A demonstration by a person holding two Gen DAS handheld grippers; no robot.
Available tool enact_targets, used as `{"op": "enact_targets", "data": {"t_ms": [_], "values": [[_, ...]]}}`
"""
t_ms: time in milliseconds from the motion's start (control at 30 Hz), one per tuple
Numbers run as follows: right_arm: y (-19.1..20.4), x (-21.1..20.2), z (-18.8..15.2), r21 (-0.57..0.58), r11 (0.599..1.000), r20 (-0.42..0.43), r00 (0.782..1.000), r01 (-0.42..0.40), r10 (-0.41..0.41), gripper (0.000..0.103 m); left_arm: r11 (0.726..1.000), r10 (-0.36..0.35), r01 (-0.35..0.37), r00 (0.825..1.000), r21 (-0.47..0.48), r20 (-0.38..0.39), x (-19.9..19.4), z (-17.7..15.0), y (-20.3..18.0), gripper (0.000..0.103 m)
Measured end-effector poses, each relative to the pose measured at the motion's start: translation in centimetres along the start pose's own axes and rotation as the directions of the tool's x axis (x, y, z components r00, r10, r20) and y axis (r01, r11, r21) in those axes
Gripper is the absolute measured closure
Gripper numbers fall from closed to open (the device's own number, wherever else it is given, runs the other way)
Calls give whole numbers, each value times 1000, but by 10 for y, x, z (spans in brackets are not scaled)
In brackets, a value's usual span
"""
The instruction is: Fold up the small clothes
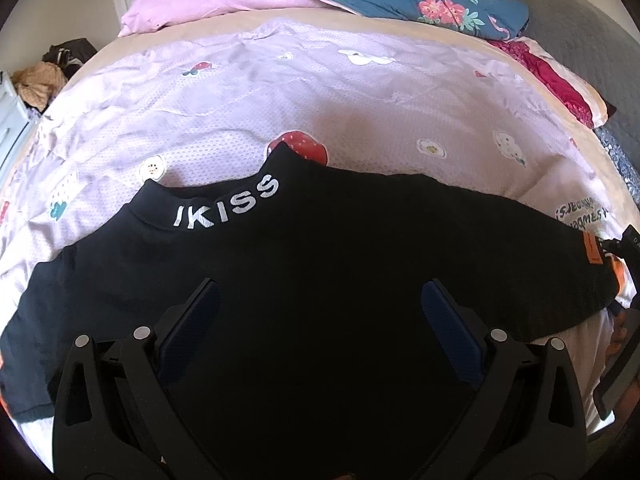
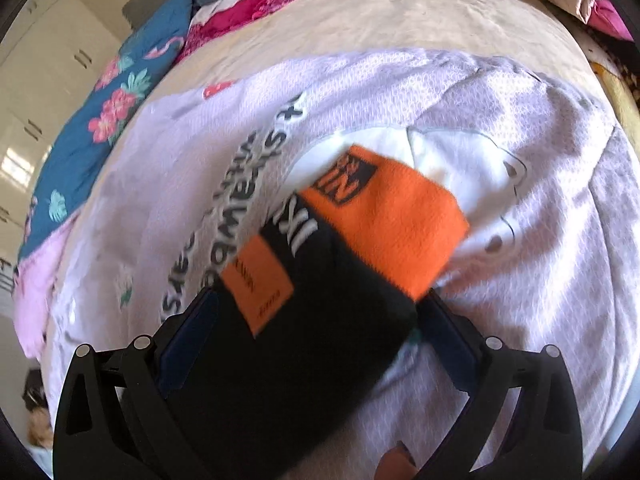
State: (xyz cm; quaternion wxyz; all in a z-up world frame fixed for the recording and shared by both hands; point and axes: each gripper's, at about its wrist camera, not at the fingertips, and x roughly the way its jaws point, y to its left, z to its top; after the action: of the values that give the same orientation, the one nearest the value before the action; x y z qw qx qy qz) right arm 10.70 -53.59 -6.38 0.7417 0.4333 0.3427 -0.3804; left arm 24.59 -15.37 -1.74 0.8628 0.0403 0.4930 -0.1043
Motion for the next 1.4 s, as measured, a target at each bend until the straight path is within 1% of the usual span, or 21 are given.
{"op": "enact_targets", "data": {"t_ms": [33, 67, 100, 167, 200, 267, 333, 400, 500, 567, 600, 667, 733, 867, 933, 1000, 1067, 1167, 1267, 1367, 1400], "values": [[-1, 0, 1, 3, 1000, 11, 1000, -6, 6, 17, 1000, -2, 2, 1000, -9, 2, 1, 2, 3, 9], [-4, 0, 2, 5, 1000, 23, 1000, -5, 5, 24, 1000, -2, 2, 1000, -17, 4, 2, 4, 5, 9], [-4, 1, 3, 8, 1000, 33, 999, -10, 9, 27, 1000, -2, 3, 1000, -23, 5, 3, 7, 7, 9], [-7, 1, 5, 14, 999, 62, 998, -32, 32, 45, 999, -5, 5, 1000, -39, 12, 4, 12, 12, 9], [-12, -2, 5, 16, 999, 76, 996, -51, 49, 52, 999, -6, 7, 1000, -44, 15, 4, 15, 14, 9], [-18, -9, 8, 45, 992, 120, 986, -119, 113, 80, 998, -4, 5, 1000, -56, 29, 2, 20, 18, 9], [-17, -18, 8, 20, 990, 147, 980, -141, 136, 87, 998, -8, 11, 999, -67, 38, -1, 24, 21, 9], [-11, -27, 10, -16, 981, 162, 968, -194, 194, 89, 997, -25, 29, 999, -78, 45, -6, 27, 24, 9], [-2, -39, 11, -58, 956, 154, 944, -287, 292, 90, 996, -36, 41, 997, -81, 63, -16, 27, 26, 9], [6, -45, 9, -90, 941, 143, 930, -327, 337, 90, 995, -44, 50, 997, -82, 67, -22, 28, 27, 9], [12, -51, 8, -112, 926, 136, 918, -361, 374, 90, 995, -50, 56, 996, -83, 75, -26, 28, 28, 9], [22, -57, 7, -145, 908, 128, 902, -393, 411, 90, 994, -60, 68, 994, -90, 86, -32, 27, 32, 9], [34, -67, 2, -188, 881, 118, 881, -434, 459, 90, 992, -69, 78, 993, -100, 92, -37, 27, 36, 9], [64, -87, -10, -298, 813, 81, 835, -501, 544, 90, 988, -75, 89, 991, -128, 109, -48, 28, 48, 9], [75, -93, -15, -334, 779, 54, 814, -531, 578, 90, 986, -76, 92, 990, -137, 117, -53, 28, 54, 9], [85, -101, -25, -367, 748, 29, 797, -553, 603, 90, 984, -71, 90, 990, -152, 125, -58, 26, 62, 9], [96, -109, -35, -395, 711, 4, 773, -581, 634, 90, 981, -72, 95, 988, -172, 135, -63, 25, 72, 9], [112, -119, -47, -443, 666, -19, 749, -601, 663, 90, 975, -70, 98, 987, -198, 145, -70, 22, 85, 9], [131, -130, -68, -491, 590, -80, 707, -641, 703, 90, 970, -61, 94, 987, -226, 146, -74, 18, 98, 9], [146, -138, -88, -534, 532, -128, 685, -657, 718, 90, 965, -57, 90, 989, -246, 139, -75, 12, 111, 9], [153, -141, -98, -552, 505, -153, 676, -664, 721, 90, 963, -63, 97, 988, -253, 139, -76, 11, 114, 9]]}}
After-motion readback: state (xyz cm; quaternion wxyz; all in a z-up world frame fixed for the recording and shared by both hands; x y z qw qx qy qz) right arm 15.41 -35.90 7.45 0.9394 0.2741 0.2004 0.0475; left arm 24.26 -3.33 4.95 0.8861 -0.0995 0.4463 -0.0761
